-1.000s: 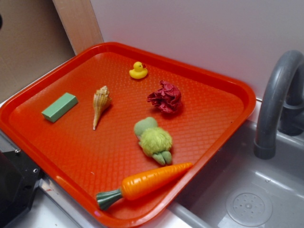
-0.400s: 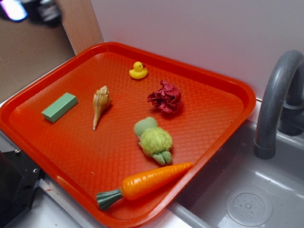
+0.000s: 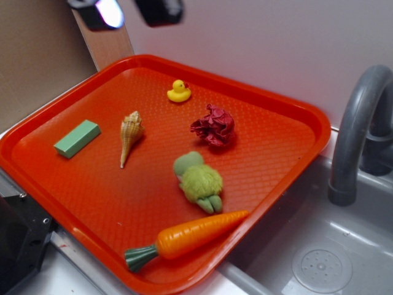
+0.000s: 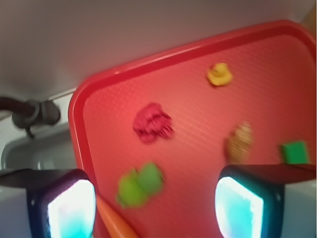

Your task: Grab the red paper.

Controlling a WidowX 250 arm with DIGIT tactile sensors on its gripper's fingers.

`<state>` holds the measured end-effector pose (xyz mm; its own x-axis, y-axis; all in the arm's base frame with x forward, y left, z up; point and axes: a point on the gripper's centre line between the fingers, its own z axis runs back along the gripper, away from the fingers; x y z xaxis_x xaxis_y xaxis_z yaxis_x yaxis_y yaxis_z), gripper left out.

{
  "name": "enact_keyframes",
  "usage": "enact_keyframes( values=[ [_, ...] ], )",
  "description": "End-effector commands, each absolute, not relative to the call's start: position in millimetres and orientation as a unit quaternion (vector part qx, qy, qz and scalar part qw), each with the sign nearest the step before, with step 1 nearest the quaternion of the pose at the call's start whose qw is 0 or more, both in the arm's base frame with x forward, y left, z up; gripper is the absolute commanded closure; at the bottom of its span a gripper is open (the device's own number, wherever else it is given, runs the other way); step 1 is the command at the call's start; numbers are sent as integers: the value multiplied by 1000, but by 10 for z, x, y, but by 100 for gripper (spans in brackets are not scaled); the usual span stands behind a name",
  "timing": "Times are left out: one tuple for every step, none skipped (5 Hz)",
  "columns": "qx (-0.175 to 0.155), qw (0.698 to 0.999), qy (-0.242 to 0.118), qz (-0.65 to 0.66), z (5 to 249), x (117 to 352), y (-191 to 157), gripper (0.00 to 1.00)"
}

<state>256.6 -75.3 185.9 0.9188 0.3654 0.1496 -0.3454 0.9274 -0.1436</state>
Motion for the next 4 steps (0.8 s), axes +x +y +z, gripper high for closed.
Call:
enact_keyframes(
  values=[
    [-41,977,-124,167,1516,2879,-939,0],
    [-28,977,-122,173,1351,2924,-954,0],
    [-6,977,-124,174,1087,3097,-932,0],
    [16,973,-147,175,980,3196,-872,0]
  ],
)
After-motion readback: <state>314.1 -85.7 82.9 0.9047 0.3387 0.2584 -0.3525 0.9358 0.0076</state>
